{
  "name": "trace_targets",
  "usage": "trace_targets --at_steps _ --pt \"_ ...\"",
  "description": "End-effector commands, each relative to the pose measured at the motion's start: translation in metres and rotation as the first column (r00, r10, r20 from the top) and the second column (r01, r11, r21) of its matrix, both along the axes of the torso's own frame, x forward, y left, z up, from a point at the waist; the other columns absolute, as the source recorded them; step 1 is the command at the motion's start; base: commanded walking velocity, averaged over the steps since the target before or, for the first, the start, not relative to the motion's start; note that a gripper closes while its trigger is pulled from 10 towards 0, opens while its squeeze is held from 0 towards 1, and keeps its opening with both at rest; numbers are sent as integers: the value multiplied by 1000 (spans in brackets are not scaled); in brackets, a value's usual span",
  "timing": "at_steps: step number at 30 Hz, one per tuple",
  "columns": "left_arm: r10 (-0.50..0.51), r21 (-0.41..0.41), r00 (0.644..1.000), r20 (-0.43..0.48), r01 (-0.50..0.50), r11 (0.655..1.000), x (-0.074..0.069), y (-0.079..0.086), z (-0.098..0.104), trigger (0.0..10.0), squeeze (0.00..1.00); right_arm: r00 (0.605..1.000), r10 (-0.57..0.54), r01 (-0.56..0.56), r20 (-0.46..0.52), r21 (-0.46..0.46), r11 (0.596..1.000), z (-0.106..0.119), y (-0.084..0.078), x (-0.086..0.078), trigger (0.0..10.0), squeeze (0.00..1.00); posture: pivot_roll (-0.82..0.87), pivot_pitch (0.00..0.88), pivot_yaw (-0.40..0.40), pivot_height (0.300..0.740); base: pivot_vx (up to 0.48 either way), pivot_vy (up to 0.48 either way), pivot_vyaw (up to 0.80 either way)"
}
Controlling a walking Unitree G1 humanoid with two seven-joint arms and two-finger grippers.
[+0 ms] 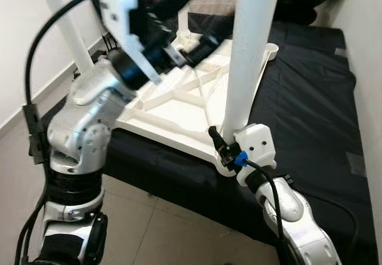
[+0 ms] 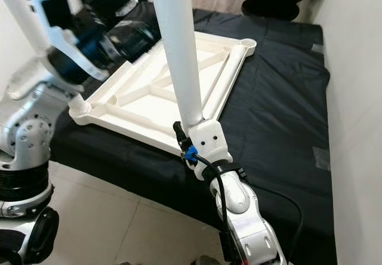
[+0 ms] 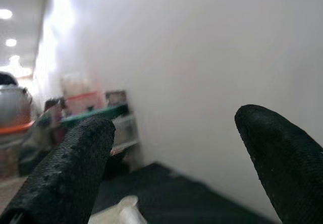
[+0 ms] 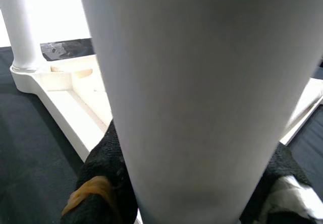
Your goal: Building children table
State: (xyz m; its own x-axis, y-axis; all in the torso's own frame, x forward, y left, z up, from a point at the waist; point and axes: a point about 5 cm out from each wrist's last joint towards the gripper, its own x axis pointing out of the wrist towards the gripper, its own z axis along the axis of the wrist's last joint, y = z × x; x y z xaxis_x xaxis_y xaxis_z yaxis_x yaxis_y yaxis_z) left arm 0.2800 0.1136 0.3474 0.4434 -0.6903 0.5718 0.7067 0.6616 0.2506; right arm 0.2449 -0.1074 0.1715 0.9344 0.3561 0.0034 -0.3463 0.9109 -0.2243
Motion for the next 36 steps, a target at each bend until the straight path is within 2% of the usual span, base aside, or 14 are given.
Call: trace_targets --at_steps 1,3,4,5,6,9,11,13,18,20,21,23,28,36 --pt "-12 88 998 -56 17 996 1 3 -22 10000 0 972 54 -53 -228 9 999 -43 5 -3 10000 0 -73 55 4 740 0 0 0" --pt "-23 191 990 -140 50 980 -4 7 -55 10000 0 968 70 -68 -243 19 998 -46 4 -1 10000 0 -73 37 0 740 0 0 0" --pt "-23 191 990 -140 50 980 -4 7 -55 10000 0 968 70 -68 -243 19 998 -46 4 -1 10000 0 -73 37 0 740 0 0 0" --pt "-20 223 983 -184 62 973 -8 13 -71 10000 0 965 77 -74 -250 22 997 -49 3 1 10000 0 -70 20 -6 740 0 0 0" --pt "-20 223 983 -184 62 973 -8 13 -71 10000 0 965 77 -74 -250 22 997 -49 3 1 10000 0 -70 20 -6 740 0 0 0" --pt "-6 265 964 -266 79 961 -22 26 -99 10000 0 961 82 -76 -265 30 997 -55 0 8 10000 0 -56 0 -21 740 0 0 0" --pt "-3 265 962 -273 78 961 -23 23 -104 10000 0 960 83 -78 -268 27 997 -58 -1 12 10000 0 -51 0 -27 740 0 0 0" --pt "-3 265 962 -273 78 961 -23 23 -104 10000 0 960 83 -78 -268 27 997 -58 -1 12 10000 0 -51 0 -27 740 0 0 0" --pt "-14 264 969 -248 82 961 -21 7 -105 10000 0 958 82 -80 -275 20 997 -63 -1 16 10000 0 -51 0 -39 740 0 0 0" --pt "6 252 984 -178 40 967 -11 -13 -101 10000 0 955 79 -79 -287 12 997 -71 -2 18 10000 0 -53 0 -43 740 0 0 0" --pt "6 252 984 -178 40 967 -11 -13 -101 10000 0 955 79 -79 -287 12 997 -71 -2 18 10000 0 -53 0 -43 740 0 0 0" --pt "53 239 993 -107 -26 971 -2 -21 -91 10000 0 952 81 -82 -296 8 997 -79 -3 19 10000 0 -48 0 -40 740 0 0 0" --pt "116 207 992 -58 -102 973 8 -15 -77 10000 0 950 89 -89 -300 13 996 -85 -3 21 10000 0 -34 0 -46 740 0 0 0" --pt "105 208 994 -37 -95 974 19 -19 -64 10000 0 948 91 -90 -304 18 996 -90 -1 19 10000 0 -36 0 -40 740 0 0 0"
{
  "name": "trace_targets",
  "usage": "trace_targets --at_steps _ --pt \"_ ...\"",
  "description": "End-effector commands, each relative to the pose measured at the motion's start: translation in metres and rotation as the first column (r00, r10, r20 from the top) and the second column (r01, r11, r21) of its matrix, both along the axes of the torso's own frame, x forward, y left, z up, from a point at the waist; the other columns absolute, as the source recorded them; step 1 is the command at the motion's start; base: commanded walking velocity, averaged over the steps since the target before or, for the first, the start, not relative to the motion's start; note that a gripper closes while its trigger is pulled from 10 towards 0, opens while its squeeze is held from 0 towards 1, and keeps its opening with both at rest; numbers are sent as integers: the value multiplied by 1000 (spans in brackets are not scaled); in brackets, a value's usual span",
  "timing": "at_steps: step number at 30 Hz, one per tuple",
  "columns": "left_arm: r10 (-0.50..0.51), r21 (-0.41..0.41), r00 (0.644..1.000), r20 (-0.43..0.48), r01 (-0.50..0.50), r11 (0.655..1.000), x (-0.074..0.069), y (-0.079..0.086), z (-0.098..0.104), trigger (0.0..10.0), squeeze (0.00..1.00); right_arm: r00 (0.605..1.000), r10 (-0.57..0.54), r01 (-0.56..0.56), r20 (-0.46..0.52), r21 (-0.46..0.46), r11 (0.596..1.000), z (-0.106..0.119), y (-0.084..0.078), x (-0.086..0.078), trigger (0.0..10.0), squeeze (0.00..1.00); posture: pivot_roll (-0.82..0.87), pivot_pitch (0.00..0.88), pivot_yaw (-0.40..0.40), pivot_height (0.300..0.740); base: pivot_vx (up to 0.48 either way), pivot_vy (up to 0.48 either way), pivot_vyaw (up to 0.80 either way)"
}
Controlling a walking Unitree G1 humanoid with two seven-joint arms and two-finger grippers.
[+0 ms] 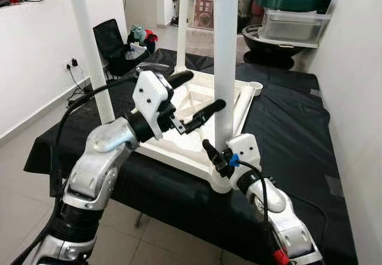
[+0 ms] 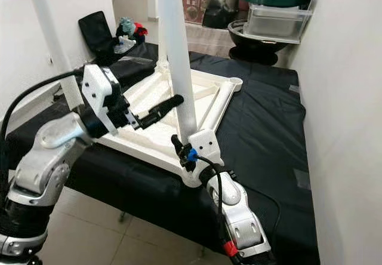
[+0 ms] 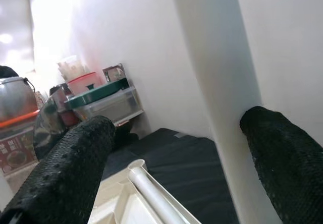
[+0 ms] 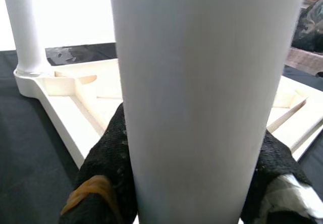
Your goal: Building children table
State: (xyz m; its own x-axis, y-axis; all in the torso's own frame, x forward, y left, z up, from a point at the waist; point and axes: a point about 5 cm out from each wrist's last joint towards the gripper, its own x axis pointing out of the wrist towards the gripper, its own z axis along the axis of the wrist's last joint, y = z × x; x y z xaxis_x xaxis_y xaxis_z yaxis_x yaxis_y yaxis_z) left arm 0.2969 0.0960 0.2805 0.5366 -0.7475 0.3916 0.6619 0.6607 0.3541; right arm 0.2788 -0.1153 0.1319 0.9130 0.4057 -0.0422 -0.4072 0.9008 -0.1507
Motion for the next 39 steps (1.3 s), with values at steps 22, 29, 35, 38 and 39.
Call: trace_targets --at_steps 22,29,35,38,39 --pt "-315 -192 943 -106 291 937 7 -38 23 10000 0 975 41 -48 -219 -30 998 -52 4 -23 10000 0 -70 0 -14 740 0 0 0" --pt "-220 -268 963 -154 174 948 22 -29 29 0 0 976 39 -47 -214 -30 998 -51 3 -23 10000 0 -72 0 -16 740 0 0 0" --pt "-225 -269 958 -178 172 948 20 -29 27 0 0 976 41 -48 -214 -30 998 -50 3 -23 10000 0 -72 0 -19 740 0 0 0" --pt "-224 -254 956 -188 173 952 19 -31 23 0 0 976 40 -46 -215 -23 999 -49 2 -23 10000 0 -73 0 -21 740 0 0 0" --pt "-224 -252 956 -189 173 952 19 -31 23 0 0 976 39 -44 -215 -19 999 -49 2 -23 10000 0 -74 0 -20 740 0 0 0"
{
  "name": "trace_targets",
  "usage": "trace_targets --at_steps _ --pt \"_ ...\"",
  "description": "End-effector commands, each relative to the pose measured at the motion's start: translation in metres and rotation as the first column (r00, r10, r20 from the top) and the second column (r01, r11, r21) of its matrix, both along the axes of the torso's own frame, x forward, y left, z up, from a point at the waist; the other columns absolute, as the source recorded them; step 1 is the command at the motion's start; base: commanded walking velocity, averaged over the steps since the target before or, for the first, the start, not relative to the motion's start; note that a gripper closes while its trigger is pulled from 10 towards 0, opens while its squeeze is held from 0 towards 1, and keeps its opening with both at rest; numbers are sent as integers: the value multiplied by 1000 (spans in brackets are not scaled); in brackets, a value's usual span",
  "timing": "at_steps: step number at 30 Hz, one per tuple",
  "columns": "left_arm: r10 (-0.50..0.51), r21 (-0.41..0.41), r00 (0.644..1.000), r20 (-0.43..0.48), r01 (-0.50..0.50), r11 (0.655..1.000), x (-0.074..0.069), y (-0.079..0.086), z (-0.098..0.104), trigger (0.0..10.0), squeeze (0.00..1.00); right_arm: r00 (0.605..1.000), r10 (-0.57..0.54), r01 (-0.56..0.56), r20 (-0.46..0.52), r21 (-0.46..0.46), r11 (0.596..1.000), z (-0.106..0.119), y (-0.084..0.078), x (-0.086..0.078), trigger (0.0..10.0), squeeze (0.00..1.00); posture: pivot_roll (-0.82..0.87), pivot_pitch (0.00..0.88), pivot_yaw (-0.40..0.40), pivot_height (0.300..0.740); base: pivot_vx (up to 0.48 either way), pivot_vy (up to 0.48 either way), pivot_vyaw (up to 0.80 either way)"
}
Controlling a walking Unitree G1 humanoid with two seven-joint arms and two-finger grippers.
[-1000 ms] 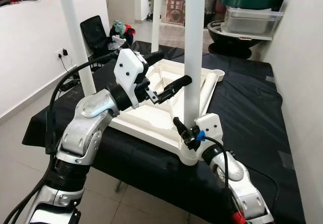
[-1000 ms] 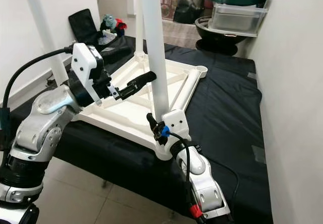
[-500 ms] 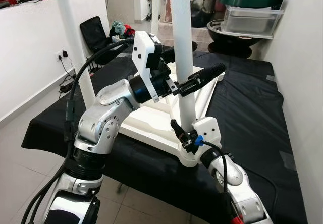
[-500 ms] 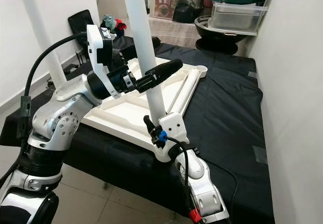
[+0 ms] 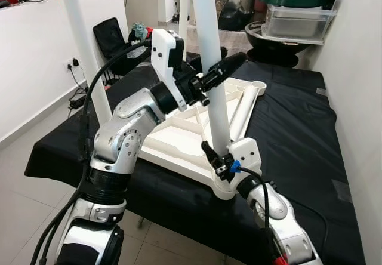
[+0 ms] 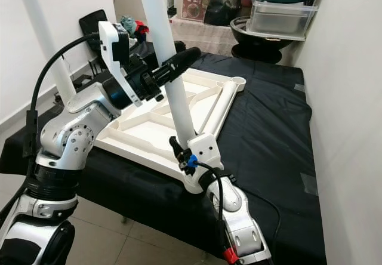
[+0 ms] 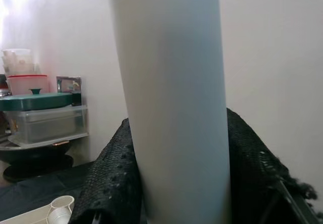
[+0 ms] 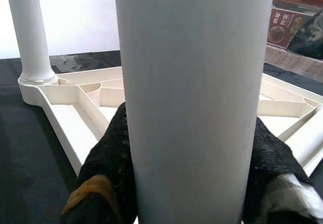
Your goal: Building children table
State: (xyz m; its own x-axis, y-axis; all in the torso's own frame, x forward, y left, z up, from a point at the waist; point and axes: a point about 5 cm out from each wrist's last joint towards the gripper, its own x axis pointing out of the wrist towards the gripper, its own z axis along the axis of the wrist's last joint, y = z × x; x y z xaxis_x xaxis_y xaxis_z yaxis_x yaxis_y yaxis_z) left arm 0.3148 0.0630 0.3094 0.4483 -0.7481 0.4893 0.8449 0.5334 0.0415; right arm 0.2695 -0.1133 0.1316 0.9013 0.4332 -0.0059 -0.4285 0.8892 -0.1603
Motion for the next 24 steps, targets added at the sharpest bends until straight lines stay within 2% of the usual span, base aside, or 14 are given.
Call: trace_targets --at_steps 1,8,9,10,11,12,14,15,17,19,21,22,23,24 --pt "26 32 1000 -16 -26 999 1 2 -6 0 0 968 7 -14 -251 -28 1000 -48 0 -13 10000 0 -75 0 -17 740 0 0 0" --pt "29 56 1000 -7 -29 998 3 2 -4 0 0 966 -7 3 -260 -17 1000 -45 -4 -11 10000 0 -74 0 -18 740 0 0 0" --pt "27 69 1000 -1 -27 997 4 2 -3 0 0 965 21 -24 -260 -9 1000 -43 -5 -9 10000 592 -75 0 -16 740 0 0 0" --pt "26 77 1000 3 -26 997 5 2 -3 0 0 965 43 -46 -259 -4 999 -41 -6 -9 10000 592 -74 0 -16 740 0 0 0" --pt "19 90 1000 9 -20 996 6 2 -1 0 0 961 88 -84 -261 27 996 -37 -8 -6 10000 1000 -74 0 -15 740 0 0 0" --pt "19 90 1000 9 -20 996 6 2 -1 0 0 961 88 -84 -261 27 996 -37 -8 -6 10000 1000 -74 0 -15 740 0 0 0" --pt "-24 134 999 28 20 991 5 -2 1 0 0 931 264 -257 -252 62 964 -23 -15 1 10000 1000 -74 0 -12 740 0 0 0" --pt "-24 134 999 28 20 991 5 -2 1 0 0 931 264 -257 -252 62 964 -23 -15 1 10000 1000 -74 0 -12 740 0 0 0" --pt "-51 159 998 37 44 986 4 -5 1 0 0 906 348 -345 -243 53 937 -14 -20 3 10000 1000 -78 0 -5 740 0 0 0" --pt "-96 200 994 49 84 976 3 -10 1 0 0 860 459 -472 -222 -9 881 2 -29 11 10000 1000 -82 0 0 740 0 0 0" --pt "-128 233 990 58 111 966 3 -15 1 0 0 831 517 -537 -205 -53 842 17 -36 19 10000 1000 -82 0 1 740 0 0 0" --pt "-138 245 988 63 119 962 3 -17 1 0 0 819 541 -559 -190 -50 828 25 -38 23 10000 773 -83 0 3 740 0 0 0" --pt "-144 252 987 66 123 960 3 -18 2 0 0 811 556 -572 -180 -45 819 30 -38 25 10000 773 -83 0 3 740 0 0 0" --pt "-151 259 986 71 128 957 3 -20 2 0 0 790 589 -601 -170 -18 799 36 -39 25 10000 337 -81 0 1 740 0 0 0"
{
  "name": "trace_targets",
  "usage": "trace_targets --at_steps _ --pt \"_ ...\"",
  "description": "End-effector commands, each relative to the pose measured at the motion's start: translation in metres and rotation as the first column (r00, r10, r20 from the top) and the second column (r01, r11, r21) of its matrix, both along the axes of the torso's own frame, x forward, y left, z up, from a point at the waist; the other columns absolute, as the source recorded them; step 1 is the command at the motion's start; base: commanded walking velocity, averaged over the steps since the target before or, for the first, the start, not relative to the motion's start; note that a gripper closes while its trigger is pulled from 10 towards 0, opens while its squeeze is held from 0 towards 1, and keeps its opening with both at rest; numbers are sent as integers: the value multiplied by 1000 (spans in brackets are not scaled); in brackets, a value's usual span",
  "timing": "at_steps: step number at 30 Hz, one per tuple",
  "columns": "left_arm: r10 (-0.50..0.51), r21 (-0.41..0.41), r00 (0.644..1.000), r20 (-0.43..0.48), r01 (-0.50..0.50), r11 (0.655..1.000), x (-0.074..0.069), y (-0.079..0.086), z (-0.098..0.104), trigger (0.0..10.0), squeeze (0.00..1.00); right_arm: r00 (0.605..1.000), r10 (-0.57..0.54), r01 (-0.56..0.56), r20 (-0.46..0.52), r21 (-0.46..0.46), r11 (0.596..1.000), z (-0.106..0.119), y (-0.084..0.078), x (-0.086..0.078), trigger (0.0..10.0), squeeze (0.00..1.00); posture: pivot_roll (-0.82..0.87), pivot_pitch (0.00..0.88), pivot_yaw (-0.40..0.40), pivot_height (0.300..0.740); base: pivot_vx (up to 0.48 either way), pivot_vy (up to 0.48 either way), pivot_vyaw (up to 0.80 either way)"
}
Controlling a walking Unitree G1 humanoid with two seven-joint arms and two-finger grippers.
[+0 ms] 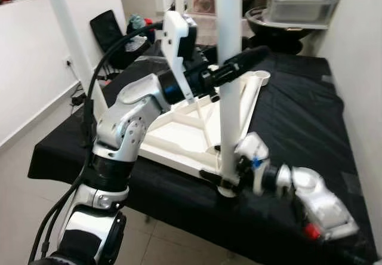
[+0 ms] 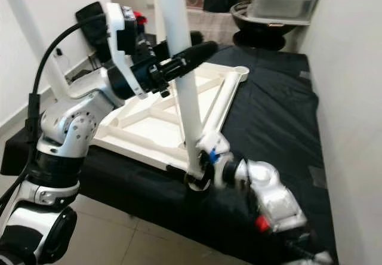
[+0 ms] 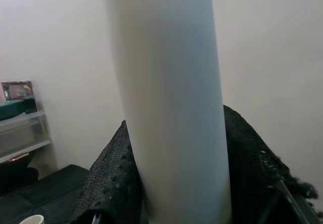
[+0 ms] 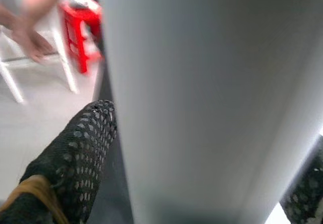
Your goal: Building children table
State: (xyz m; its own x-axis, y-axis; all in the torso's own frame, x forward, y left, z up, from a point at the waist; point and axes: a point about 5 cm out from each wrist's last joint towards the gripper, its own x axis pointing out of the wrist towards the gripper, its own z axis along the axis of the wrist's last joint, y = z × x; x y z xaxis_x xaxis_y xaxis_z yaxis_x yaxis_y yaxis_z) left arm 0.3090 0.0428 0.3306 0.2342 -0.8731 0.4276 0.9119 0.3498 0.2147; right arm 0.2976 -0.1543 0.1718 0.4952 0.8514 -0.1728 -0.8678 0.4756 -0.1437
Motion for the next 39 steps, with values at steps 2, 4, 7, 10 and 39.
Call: trace_targets --at_steps 2,4,7,10,39 --pt "46 133 999 -14 -44 990 8 -2 -18 0 0 990 135 -131 -50 79 988 7 1 -7 10000 0 -80 0 4 740 0 0 0" --pt "36 136 999 -11 -34 990 8 -3 -17 0 0 974 219 -211 -60 114 971 13 -1 -12 10000 0 -82 0 7 740 0 0 0" --pt "20 148 1000 -6 -19 989 6 -5 -19 0 0 958 278 -269 -63 124 955 17 -5 -13 10000 0 -80 0 8 740 0 0 0" --pt "-1 164 1000 -1 2 986 4 -7 -20 0 0 953 294 -284 -73 117 952 16 -8 -11 10000 0 -79 0 9 740 0 0 0" --pt "43 115 999 11 -44 992 5 -2 -18 2078 1000 999 34 -29 -41 101 994 11 -22 18 0 0 -79 0 9 740 0 0 0"
